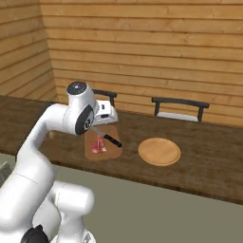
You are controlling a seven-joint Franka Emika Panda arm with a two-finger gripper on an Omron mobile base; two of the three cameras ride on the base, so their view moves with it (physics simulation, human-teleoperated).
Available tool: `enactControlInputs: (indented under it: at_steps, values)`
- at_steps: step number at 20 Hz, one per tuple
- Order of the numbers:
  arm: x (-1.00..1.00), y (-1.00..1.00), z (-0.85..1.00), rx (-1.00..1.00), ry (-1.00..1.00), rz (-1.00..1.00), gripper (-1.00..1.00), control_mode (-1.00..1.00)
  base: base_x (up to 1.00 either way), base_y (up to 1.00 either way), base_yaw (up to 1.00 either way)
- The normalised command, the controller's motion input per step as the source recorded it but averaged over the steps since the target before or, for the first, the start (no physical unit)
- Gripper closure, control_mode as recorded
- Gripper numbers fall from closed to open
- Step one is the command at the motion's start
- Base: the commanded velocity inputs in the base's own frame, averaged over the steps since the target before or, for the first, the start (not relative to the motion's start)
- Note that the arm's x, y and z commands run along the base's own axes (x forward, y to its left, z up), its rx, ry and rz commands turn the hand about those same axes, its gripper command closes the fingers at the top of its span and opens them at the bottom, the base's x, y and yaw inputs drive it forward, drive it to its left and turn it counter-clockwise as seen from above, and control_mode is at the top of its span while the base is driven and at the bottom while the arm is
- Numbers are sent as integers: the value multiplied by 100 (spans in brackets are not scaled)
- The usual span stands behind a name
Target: Pick up the knife from the drawer and place it on the cutting board. Then place the meat from the plate to the cutting board.
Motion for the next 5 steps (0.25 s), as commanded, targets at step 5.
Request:
enactControlInputs:
  at_steps: [5]
  values:
    - [-86, -21, 74, 1, -32, -2, -100, -100, 0, 0, 0]
